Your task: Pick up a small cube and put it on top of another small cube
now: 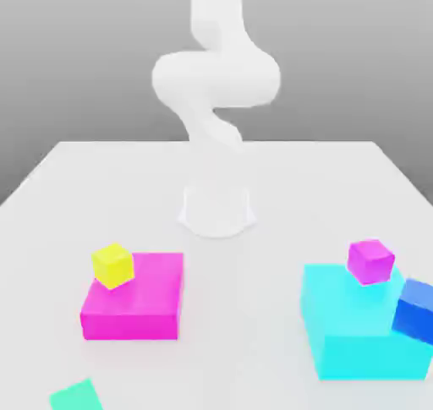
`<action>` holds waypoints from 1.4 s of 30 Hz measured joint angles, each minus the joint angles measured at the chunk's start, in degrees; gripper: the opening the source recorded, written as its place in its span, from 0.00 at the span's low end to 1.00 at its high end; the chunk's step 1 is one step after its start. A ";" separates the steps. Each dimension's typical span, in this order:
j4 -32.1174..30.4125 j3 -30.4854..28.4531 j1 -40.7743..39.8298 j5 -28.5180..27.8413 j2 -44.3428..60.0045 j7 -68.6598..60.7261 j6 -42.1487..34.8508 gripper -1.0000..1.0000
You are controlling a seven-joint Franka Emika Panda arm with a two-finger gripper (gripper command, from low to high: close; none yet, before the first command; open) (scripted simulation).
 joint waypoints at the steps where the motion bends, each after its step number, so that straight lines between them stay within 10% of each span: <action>1: 0.15 0.05 -0.68 0.03 2.26 1.29 0.59 0.50; 33: 5.36 -3.85 -13.04 3.46 68.96 33.65 21.29 0.50; 34: 5.71 -3.65 -13.21 3.66 70.73 33.53 22.68 0.00; 42: 5.49 -3.76 -13.14 3.56 69.70 33.64 21.89 0.00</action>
